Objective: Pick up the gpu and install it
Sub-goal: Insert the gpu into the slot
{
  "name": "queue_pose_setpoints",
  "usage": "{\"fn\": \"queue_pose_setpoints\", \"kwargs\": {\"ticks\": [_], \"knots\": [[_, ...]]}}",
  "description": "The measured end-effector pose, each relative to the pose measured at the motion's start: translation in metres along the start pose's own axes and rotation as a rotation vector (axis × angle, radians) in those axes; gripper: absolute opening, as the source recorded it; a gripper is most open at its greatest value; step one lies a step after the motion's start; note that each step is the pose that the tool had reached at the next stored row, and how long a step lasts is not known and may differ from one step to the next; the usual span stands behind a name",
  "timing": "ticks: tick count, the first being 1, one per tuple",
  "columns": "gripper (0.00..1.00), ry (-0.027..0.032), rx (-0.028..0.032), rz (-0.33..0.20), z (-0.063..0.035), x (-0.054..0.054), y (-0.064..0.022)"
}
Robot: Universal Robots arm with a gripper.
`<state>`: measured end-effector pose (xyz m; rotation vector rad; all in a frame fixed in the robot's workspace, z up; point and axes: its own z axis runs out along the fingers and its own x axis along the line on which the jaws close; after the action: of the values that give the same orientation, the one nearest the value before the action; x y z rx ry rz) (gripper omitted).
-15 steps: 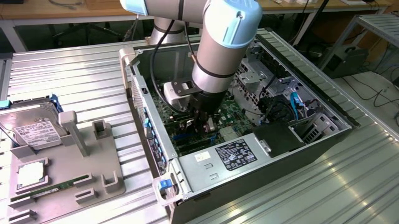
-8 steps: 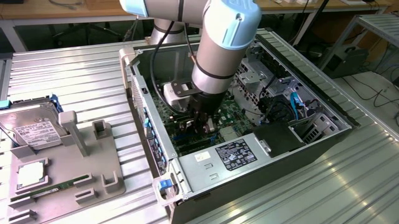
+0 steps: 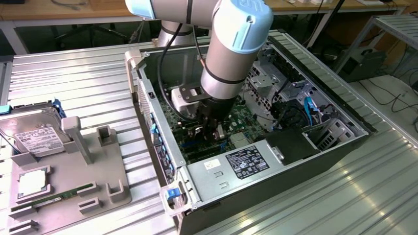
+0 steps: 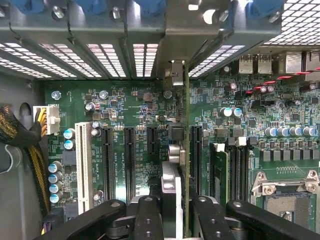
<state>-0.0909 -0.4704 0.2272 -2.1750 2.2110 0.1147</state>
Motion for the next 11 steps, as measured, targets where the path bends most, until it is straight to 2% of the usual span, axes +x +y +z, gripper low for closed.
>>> {"fn": "queue_pose_setpoints", "kwargs": {"ticks": [11], "knots": [[0.28,0.0,0.0,0.0,0.0011,0.0001,0.0]]}}
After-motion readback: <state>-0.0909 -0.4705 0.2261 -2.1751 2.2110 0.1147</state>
